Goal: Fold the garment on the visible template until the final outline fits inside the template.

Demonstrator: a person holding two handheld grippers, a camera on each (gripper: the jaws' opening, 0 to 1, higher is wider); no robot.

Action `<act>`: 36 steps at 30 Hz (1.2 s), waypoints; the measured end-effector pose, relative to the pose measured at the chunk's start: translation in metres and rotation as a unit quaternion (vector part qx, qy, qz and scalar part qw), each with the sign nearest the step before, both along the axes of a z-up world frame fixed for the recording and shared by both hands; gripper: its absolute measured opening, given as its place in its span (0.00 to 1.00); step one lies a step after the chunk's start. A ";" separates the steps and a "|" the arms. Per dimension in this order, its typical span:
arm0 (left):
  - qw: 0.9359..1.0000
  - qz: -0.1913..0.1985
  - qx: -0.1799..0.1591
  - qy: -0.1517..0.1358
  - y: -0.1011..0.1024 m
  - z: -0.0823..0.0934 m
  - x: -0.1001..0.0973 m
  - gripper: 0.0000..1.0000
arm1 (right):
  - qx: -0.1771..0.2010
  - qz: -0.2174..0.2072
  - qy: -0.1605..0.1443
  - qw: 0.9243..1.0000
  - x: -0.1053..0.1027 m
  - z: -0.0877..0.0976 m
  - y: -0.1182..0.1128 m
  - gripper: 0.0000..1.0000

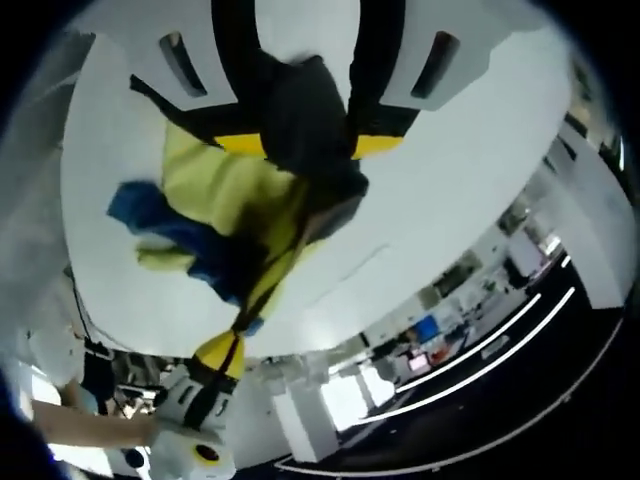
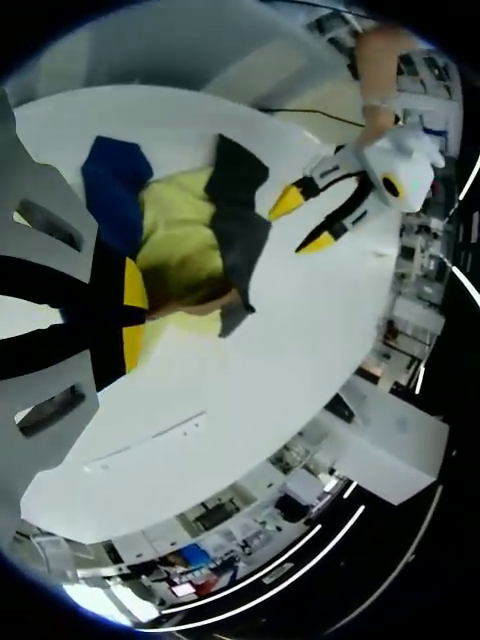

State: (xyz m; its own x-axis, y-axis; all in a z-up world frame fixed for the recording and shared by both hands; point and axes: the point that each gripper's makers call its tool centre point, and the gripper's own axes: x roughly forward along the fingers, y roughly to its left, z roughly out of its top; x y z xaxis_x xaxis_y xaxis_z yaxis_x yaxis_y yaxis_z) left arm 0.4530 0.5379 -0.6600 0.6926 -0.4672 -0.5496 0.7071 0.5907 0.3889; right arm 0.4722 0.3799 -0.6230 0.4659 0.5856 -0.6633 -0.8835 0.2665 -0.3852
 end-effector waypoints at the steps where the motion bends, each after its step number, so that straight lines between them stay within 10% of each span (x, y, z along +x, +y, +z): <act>1: 1.000 -0.005 0.006 -0.007 -0.001 0.000 0.003 0.25 | 0.000 0.000 0.000 1.000 0.000 0.001 0.000 0.03; 36: 0.991 -0.090 0.079 -0.063 -0.033 -0.026 0.065 0.14 | 0.019 -0.003 0.002 1.000 -0.016 0.013 -0.007 0.03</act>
